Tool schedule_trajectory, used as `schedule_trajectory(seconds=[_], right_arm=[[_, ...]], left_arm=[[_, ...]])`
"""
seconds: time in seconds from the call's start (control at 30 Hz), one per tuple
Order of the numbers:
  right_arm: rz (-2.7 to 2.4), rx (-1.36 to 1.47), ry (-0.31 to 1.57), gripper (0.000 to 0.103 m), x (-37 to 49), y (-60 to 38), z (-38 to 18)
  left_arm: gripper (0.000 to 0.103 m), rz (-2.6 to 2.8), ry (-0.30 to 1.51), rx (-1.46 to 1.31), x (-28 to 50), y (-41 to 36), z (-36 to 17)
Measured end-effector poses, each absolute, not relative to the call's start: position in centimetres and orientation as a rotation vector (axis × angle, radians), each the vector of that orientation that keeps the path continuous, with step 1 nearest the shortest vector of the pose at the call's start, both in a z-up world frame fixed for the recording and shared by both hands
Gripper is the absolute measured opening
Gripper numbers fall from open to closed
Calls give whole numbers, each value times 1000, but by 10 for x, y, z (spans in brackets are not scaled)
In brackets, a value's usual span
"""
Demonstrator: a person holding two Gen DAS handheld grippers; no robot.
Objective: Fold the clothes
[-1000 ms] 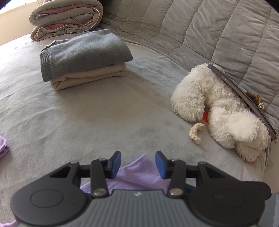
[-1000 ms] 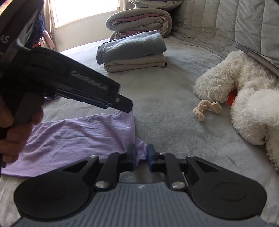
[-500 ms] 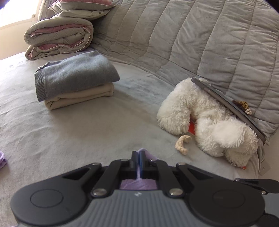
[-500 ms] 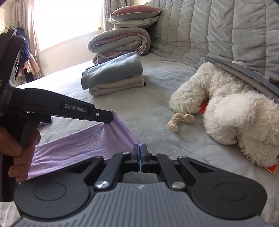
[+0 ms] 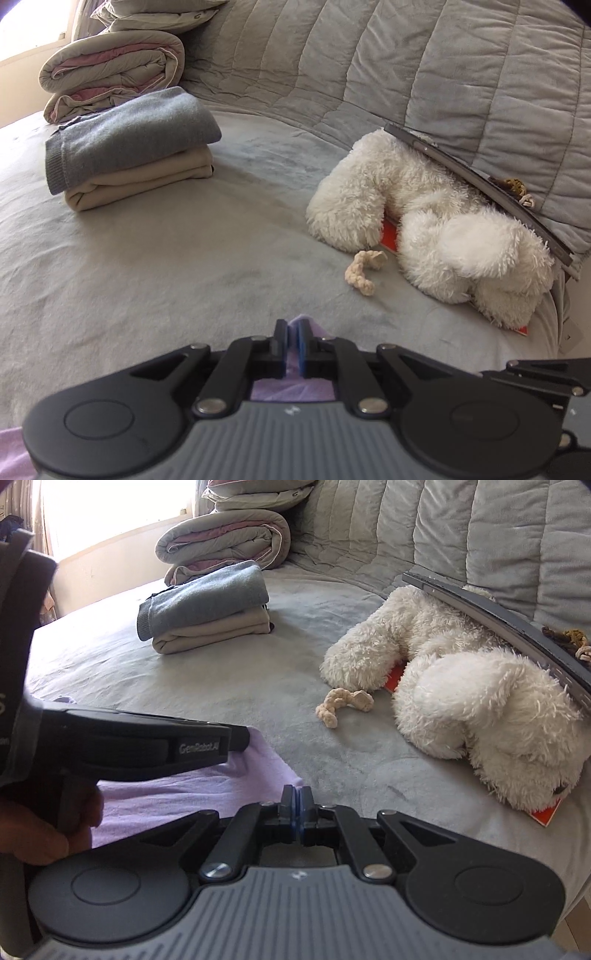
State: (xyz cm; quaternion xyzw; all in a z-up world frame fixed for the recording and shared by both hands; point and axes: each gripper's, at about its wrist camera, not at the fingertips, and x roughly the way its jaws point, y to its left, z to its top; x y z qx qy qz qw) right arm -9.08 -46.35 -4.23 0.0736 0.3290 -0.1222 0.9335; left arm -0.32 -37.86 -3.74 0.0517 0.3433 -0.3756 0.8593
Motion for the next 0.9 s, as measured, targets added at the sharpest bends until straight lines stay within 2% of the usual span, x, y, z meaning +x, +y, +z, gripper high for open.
schedule_trajectory(seconds=[0.03, 0.07, 0.1, 0.17, 0.23, 0.27, 0.3, 0.33, 0.37, 0.63, 0.7, 0.9], right_arm=[[-253, 140, 662, 6, -91, -461, -41], [-255, 124, 652, 14, -90, -459, -39], [-258, 109, 640, 14, -88, -457, -37], [-250, 94, 627, 14, -86, -452, -33], [-233, 100, 619, 15, -82, -446, -29], [-221, 103, 617, 22, -81, -443, -27], [-208, 106, 614, 37, -80, -439, -26], [-196, 105, 610, 42, -78, -434, -24], [-183, 100, 606, 44, -77, -428, -23], [-79, 22, 611, 45, -68, -373, -21], [-53, 18, 606, 49, -66, -361, -19], [8, 6, 592, 54, -61, -325, -13]], left_arm=[[23, -778, 706, 110, -7, -370, -33], [34, -764, 689, 113, -10, -360, -29], [40, -751, 672, 116, -13, -351, -25], [44, -705, 657, 108, -17, -328, -19], [52, -657, 644, 99, -20, -304, -14], [58, -633, 638, 94, -21, -293, -12], [60, -609, 631, 89, -23, -281, -9], [61, -585, 624, 84, -24, -269, -6], [63, -561, 618, 80, -26, -257, -4], [77, -349, 620, 14, -36, -163, 2], [81, -302, 613, 3, -40, -141, 4], [85, -167, 610, -17, -50, -80, 6]])
